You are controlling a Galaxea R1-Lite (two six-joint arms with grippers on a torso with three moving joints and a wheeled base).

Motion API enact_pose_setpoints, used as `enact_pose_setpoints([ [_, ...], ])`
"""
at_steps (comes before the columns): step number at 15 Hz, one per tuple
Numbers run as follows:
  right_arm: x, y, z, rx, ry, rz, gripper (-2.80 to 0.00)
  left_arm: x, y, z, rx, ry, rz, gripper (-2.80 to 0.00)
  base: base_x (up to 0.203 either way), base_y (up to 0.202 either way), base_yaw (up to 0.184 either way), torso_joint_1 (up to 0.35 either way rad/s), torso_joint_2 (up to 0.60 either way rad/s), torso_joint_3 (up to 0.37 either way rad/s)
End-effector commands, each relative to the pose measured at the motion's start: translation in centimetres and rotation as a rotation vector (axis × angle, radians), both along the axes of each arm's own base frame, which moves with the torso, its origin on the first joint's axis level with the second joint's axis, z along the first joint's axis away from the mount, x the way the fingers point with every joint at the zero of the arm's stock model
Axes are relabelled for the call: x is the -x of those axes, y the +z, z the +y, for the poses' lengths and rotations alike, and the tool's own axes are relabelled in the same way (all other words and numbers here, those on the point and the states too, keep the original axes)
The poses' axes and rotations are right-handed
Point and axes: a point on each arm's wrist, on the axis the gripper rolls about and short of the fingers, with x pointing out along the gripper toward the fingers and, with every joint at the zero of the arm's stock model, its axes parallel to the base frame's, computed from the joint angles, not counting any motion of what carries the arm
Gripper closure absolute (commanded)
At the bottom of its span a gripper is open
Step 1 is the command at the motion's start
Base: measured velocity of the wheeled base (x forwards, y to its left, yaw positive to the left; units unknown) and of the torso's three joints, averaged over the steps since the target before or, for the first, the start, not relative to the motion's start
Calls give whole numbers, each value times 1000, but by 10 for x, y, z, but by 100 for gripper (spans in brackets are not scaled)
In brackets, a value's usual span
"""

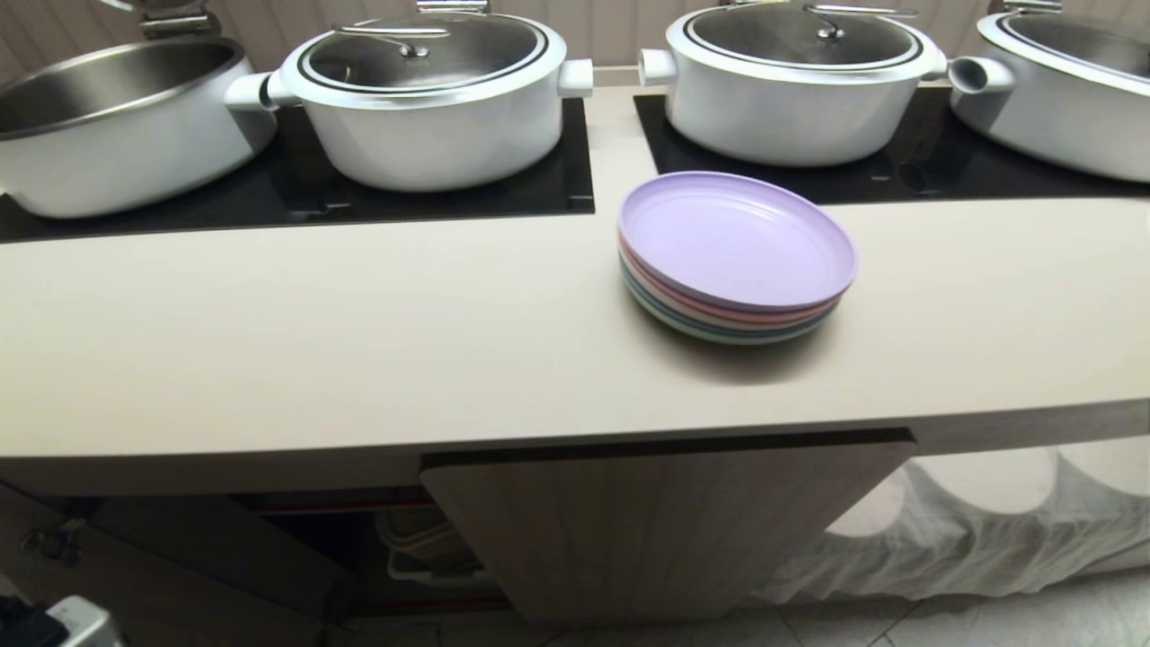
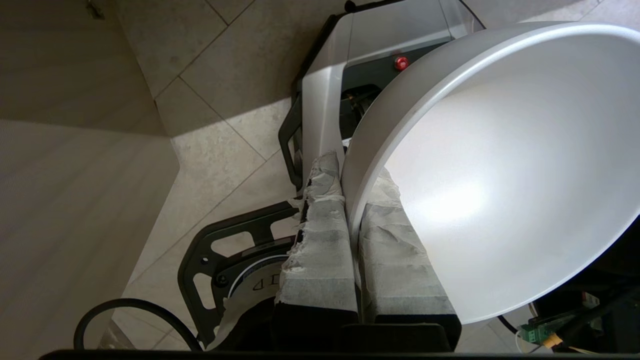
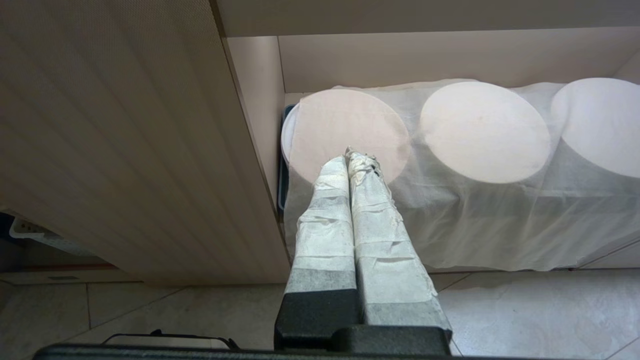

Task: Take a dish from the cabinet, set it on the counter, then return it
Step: Place it on the table

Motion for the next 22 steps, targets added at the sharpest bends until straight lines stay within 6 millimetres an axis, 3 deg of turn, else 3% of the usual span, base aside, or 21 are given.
enact_pose_setpoints([
  [1, 0, 0, 0, 1, 0, -1, 0, 0, 0, 0, 0, 0, 4, 0, 0, 0, 0, 0, 0, 0],
  [22, 0, 0, 0, 1, 0, -1, 0, 1, 1, 0, 2, 1, -10, 0, 0, 0, 0, 188, -389, -203],
])
